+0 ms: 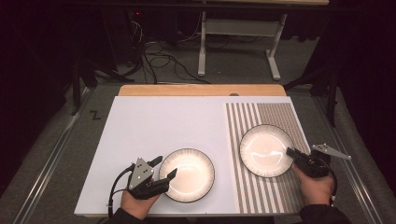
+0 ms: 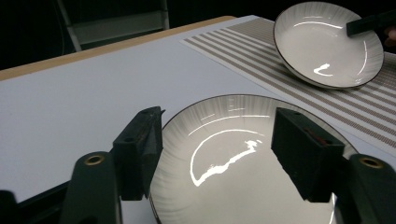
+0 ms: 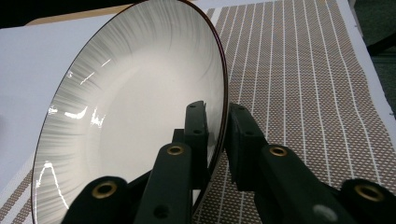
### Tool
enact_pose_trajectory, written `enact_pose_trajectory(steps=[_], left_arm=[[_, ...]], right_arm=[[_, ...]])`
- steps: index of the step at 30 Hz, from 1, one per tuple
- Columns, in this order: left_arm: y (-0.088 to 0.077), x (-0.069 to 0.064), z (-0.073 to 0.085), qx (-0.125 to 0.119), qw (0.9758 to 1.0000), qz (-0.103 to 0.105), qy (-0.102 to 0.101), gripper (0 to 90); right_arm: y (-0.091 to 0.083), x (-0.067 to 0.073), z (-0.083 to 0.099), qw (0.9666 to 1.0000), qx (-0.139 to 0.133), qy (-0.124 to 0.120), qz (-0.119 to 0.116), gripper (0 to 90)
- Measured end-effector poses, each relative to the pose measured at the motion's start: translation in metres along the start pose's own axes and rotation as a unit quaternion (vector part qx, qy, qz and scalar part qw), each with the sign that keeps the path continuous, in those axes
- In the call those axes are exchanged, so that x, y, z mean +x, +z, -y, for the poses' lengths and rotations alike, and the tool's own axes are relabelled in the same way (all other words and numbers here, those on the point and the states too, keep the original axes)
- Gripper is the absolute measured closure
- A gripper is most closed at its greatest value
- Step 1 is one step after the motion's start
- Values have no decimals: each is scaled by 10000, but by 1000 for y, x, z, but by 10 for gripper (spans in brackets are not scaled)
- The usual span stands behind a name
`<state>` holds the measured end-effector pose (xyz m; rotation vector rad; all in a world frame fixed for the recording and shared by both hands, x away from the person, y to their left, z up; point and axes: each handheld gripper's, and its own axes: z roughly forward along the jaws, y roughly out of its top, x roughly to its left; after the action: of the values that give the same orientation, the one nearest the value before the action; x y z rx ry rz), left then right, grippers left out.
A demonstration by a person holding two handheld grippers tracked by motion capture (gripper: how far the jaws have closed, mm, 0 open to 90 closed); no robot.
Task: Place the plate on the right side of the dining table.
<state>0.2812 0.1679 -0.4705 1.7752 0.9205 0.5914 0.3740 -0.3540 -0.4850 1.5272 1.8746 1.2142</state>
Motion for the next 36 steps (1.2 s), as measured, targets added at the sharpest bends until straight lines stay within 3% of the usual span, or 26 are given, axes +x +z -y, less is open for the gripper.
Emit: enact_pose_trajectory(steps=[5,14,23,26,36], left_arm=[[-2,3,4,183,9997,-163,41,217],[-7,10,7,251,9987,-443,-33,90],[-11,12,7,214,9987,-448,-77,94],[-11,12,7,210,9988,-443,-77,96],[-10,13,7,217,9989,-399,-84,104]], right_arm=[[2,-2,1,10000,25,10,9,803],[6,-6,2,9999,92,65,37,793],[11,-10,3,9996,185,171,83,785],[14,-11,4,9992,281,143,238,788],[19,-14,5,9983,405,205,370,787]])
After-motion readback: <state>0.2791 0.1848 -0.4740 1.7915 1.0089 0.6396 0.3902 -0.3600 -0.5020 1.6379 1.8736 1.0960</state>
